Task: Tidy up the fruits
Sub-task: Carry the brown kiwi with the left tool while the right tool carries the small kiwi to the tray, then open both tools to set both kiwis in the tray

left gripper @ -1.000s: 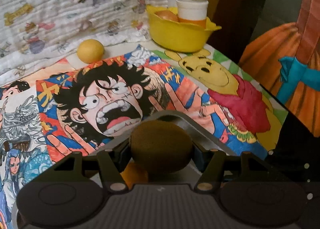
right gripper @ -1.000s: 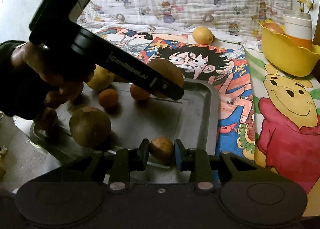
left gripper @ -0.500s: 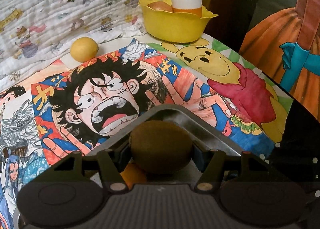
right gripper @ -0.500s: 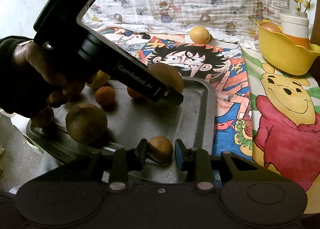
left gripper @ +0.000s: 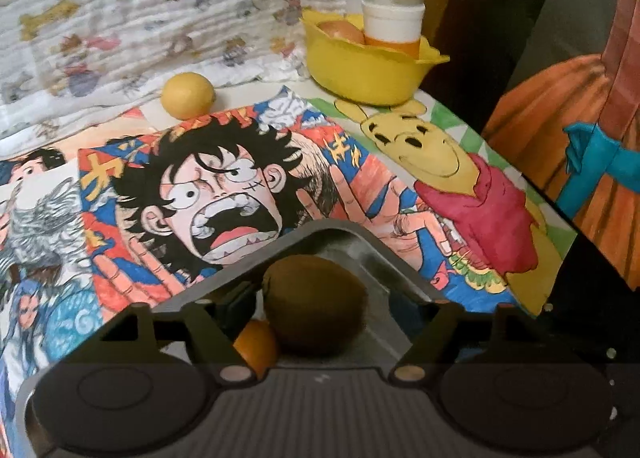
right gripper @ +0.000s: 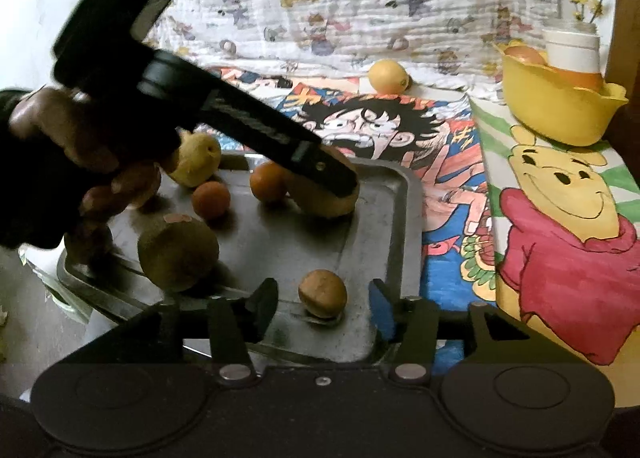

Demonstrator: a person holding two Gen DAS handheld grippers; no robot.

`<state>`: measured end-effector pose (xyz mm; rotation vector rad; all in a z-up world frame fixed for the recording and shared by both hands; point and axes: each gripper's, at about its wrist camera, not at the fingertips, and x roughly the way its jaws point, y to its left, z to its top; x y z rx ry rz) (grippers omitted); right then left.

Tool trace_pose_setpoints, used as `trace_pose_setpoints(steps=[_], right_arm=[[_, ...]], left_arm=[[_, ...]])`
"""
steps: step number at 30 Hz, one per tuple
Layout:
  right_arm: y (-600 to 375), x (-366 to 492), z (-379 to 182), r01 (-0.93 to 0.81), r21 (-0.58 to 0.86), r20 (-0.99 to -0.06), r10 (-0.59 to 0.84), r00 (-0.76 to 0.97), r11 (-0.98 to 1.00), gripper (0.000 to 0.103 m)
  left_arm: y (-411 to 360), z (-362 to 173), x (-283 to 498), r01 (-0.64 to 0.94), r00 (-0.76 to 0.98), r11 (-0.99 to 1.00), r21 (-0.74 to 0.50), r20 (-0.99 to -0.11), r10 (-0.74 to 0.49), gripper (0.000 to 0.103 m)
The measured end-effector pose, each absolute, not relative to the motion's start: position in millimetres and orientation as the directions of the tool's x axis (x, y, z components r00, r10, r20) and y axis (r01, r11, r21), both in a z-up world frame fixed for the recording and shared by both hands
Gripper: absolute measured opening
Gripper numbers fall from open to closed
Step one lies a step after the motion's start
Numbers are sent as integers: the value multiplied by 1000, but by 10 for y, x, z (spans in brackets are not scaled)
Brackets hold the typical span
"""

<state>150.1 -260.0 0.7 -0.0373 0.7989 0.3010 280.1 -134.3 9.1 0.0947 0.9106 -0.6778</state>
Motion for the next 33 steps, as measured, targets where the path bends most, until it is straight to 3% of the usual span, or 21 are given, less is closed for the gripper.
trace_pose_setpoints(steps=[5, 10, 20, 33], right_arm=[[-2612, 1369, 122, -260, 93, -664, 254, 703, 961, 82], [-2603, 1216, 232, -234, 107, -617, 249, 746, 966, 96], [-2366, 899, 399, -239, 104, -565, 255, 785, 966, 102], [-1997, 594, 346, -237, 93, -599, 244, 762, 967, 102]], left_arm=[[-1141, 274, 2555, 539, 492, 821, -188, -721, -488, 98], [-876, 466, 2252, 459, 595, 873, -167, -672, -442, 102], [-225, 544, 1592, 235, 716, 951, -199, -626, -308, 102], [323, 391, 783, 78, 762, 987, -141, -631, -150, 102]])
